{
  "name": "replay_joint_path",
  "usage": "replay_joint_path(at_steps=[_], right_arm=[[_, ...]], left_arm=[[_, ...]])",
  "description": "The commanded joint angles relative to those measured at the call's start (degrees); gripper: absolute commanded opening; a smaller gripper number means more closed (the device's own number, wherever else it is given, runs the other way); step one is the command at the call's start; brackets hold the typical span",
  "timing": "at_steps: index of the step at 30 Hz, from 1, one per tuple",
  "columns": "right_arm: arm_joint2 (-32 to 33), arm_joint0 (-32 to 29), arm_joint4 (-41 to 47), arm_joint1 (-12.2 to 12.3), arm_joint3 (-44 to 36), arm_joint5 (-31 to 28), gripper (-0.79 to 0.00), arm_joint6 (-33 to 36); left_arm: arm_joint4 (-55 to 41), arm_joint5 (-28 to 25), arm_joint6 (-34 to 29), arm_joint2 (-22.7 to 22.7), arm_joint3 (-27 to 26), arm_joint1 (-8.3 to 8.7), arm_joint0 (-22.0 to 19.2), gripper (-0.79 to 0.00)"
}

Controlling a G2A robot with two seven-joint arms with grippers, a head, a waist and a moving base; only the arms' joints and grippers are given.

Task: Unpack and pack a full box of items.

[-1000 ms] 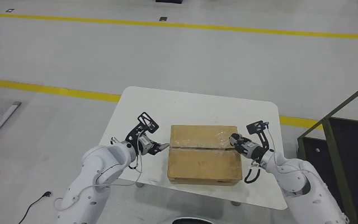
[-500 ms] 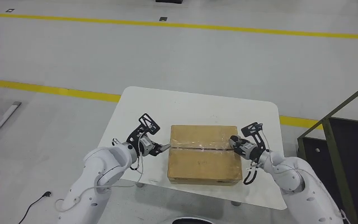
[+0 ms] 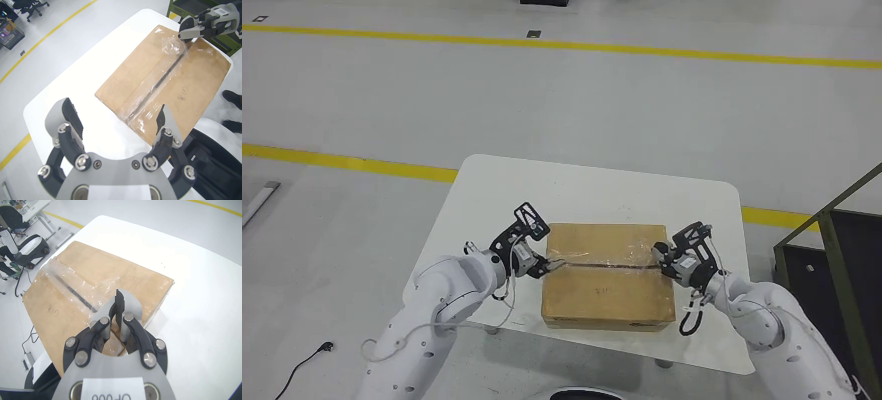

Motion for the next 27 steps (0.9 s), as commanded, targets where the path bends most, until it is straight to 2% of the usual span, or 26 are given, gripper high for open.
replay_joint_path(at_steps=[1,10,11,12,13,14,16,27], right_arm=[[0.4,-0.3,0.0,0.1,0.0,-0.4,-0.785,-0.5],[0.9,-0.5,-1.1,0.3,1.4,-1.5,-0.785,-1.0],[0.8,-0.5,-1.2,0.3,1.5,-1.5,-0.785,-1.1],[0.8,-0.4,-1.2,0.3,1.6,-1.5,-0.785,-1.2],[0.7,-0.4,-1.3,0.3,1.8,-1.6,-0.785,-1.3],[0.7,-0.4,-1.3,0.3,1.9,-1.6,-0.785,-1.4],[0.7,-0.3,-1.3,0.3,2.2,-1.6,-0.785,-1.6],[0.1,0.3,-1.0,0.3,3.1,-2.3,-0.785,-2.2]], left_arm=[[0.1,0.4,0.3,1.2,0.9,-0.22,-1.2,0.000],[0.5,2.1,1.7,6.0,4.7,-1.20,-4.9,0.000],[0.7,2.0,1.7,6.6,5.1,-1.29,-5.3,-0.049],[0.8,1.9,1.8,7.1,5.4,-1.39,-5.6,-0.182],[1.1,1.7,1.9,7.7,5.8,-1.49,-5.9,-0.480],[1.2,1.6,2.0,8.2,6.3,-1.58,-6.1,-0.563],[1.6,1.4,2.2,9.4,7.3,-1.79,-6.6,-0.785],[3.1,2.2,4.1,13.5,14.0,-2.97,-9.8,-0.785]])
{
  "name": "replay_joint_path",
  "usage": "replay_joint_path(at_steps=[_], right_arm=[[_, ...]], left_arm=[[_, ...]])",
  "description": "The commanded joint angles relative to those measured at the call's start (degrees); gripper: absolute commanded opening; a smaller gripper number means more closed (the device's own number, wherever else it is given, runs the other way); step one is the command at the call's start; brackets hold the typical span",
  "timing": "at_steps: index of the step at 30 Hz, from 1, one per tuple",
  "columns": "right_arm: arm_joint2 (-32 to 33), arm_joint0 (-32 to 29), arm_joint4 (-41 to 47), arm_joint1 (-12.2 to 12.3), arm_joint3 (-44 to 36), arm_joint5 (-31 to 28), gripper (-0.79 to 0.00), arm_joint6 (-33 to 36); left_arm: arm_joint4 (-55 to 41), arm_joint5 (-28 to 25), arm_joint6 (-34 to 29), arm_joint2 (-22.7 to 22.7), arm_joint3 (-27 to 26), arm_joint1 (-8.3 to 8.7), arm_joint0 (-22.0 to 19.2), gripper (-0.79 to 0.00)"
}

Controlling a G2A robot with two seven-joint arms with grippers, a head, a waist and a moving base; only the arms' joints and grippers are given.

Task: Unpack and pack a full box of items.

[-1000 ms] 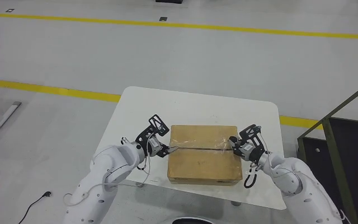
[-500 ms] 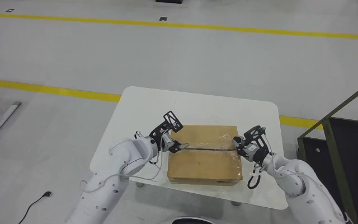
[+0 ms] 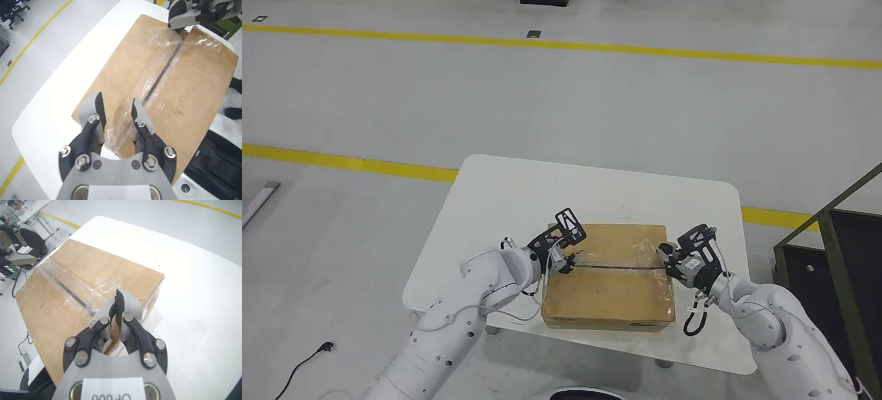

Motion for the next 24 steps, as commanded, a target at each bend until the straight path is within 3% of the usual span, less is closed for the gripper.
replay_joint_path(at_steps=[1,13,24], right_arm=[[-0.1,0.0,0.5,0.0,-0.1,-0.3,-0.785,0.1],[2.6,-0.9,8.3,0.4,-3.7,-2.9,-0.785,1.9],[2.7,-0.8,5.9,0.9,-3.4,-2.3,-0.785,6.0]], left_arm=[[0.2,0.3,0.2,0.5,1.4,-0.20,-0.6,-0.785],[-0.7,0.2,0.9,0.1,2.4,-0.51,-1.6,-0.785],[-0.7,-1.2,1.1,0.2,2.7,-0.56,-1.3,-0.785]])
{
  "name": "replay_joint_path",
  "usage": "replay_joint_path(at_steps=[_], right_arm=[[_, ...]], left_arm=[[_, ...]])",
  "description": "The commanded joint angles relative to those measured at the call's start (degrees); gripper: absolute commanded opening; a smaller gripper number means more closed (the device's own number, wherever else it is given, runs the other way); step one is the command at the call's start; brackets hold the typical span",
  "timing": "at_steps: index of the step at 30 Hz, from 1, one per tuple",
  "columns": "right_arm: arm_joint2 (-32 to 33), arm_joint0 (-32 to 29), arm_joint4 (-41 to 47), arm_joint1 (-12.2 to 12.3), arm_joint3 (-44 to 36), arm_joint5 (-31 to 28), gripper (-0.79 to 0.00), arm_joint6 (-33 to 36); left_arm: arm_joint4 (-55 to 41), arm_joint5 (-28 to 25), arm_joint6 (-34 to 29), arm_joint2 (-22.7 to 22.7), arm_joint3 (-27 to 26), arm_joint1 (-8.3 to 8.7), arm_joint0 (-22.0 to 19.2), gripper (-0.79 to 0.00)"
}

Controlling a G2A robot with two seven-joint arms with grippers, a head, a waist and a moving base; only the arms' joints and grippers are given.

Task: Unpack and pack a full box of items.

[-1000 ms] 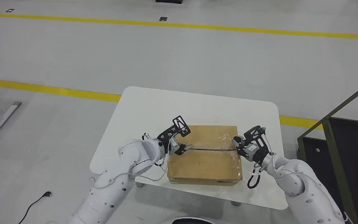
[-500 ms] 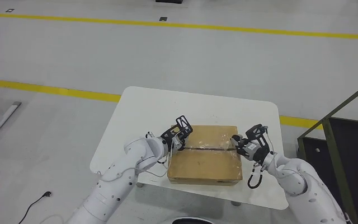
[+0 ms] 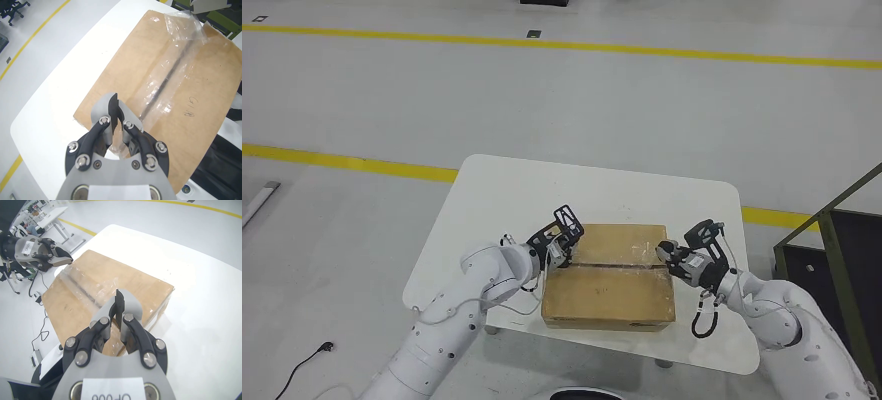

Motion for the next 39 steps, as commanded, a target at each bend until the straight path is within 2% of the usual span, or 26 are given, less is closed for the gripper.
replay_joint_path(at_steps=[1,19,21,22,24,29,30,34,36,37,39], right_arm=[[-0.2,0.1,-1.2,0.1,0.5,0.6,-0.785,0.4],[-2.5,1.2,-3.9,0.0,3.8,2.0,-0.785,-1.3],[-2.3,1.1,-3.8,0.0,3.8,2.0,-0.674,-1.4],[-2.2,1.1,-3.7,0.0,3.8,2.0,-0.548,-1.4],[-1.8,1.0,-3.5,0.1,3.8,2.3,-0.477,-1.5],[0.8,0.6,-0.3,0.4,3.6,2.5,-0.031,-1.6],[1.6,0.5,0.6,0.5,3.6,2.5,0.000,-1.5],[5.1,-0.2,8.2,0.7,4.0,2.6,0.000,-2.4],[6.1,-0.7,15.3,0.5,3.9,2.9,-0.329,-2.7],[6.2,-0.8,18.8,0.4,3.5,3.0,-0.431,-2.6],[5.9,-1.3,25.6,0.2,2.3,3.9,-0.496,-2.0]], left_arm=[[0.0,-0.3,0.0,0.4,0.3,-0.09,-0.2,-0.785],[1.1,-1.8,-0.3,3.7,5.2,-1.05,-1.6,-0.785],[1.1,-1.7,-0.1,3.8,5.5,-1.16,-1.8,-0.785],[1.3,-1.7,-0.3,4.0,5.8,-1.20,-1.8,-0.785],[1.4,-1.5,-0.2,4.2,6.0,-1.30,-1.9,-0.785],[1.5,-1.1,0.0,4.3,6.2,-1.46,-1.9,-0.785],[1.6,-1.0,0.0,4.3,6.2,-1.48,-1.9,-0.785],[1.6,-0.9,0.1,4.3,6.0,-1.56,-1.9,-0.785],[1.7,-0.9,0.1,4.3,5.9,-1.59,-1.9,-0.785],[1.7,-0.9,0.1,4.3,6.0,-1.61,-1.9,-0.785],[1.8,-1.0,0.2,4.3,5.9,-1.63,-1.9,-0.785]])
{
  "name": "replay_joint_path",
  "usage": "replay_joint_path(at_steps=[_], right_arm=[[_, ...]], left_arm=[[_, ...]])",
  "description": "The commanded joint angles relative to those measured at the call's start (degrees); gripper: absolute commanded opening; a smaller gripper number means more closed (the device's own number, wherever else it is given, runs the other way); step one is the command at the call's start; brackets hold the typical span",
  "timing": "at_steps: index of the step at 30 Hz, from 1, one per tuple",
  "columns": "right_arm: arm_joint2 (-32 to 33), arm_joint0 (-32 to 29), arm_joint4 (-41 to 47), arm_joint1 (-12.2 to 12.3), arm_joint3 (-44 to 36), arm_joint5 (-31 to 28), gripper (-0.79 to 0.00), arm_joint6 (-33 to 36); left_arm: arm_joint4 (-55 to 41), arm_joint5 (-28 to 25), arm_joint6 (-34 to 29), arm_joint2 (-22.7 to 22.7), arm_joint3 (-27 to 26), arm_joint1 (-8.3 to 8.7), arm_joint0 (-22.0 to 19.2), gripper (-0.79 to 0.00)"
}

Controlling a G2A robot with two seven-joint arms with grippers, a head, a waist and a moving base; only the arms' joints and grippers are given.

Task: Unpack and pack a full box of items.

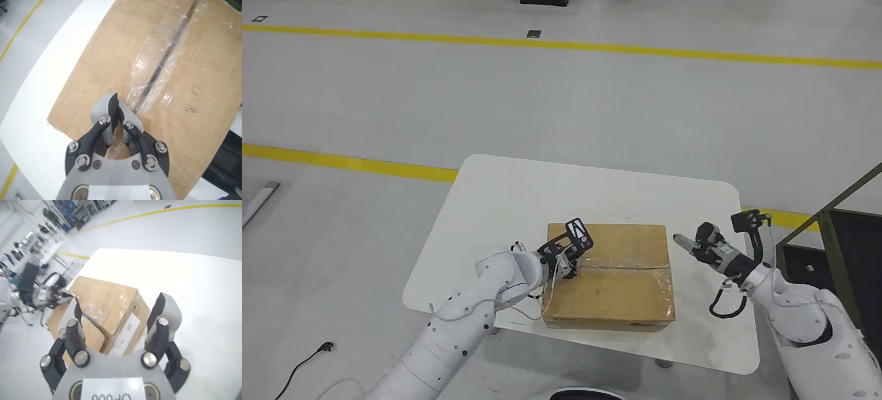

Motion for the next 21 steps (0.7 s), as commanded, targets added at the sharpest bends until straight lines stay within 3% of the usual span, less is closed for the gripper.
replay_joint_path(at_steps=[1,3,13,21], right_arm=[[-0.9,-0.5,8.6,-0.3,-1.7,1.0,-0.619,0.7],[-2.2,-0.7,13.4,-0.5,-3.4,1.5,-0.785,2.8],[-8.2,2.4,23.5,-1.5,-2.9,9.8,-0.785,5.7],[-14.1,6.5,19.1,-2.2,3.0,16.6,-0.785,7.6]], left_arm=[[0.0,0.0,0.2,-0.1,0.0,-0.02,0.1,-0.785],[0.1,0.0,0.2,-0.1,0.0,-0.04,0.1,-0.785],[0.4,-0.3,0.2,-0.6,-0.6,0.02,0.8,-0.785],[0.8,-0.8,0.1,-0.7,-1.4,0.09,1.5,-0.785]])
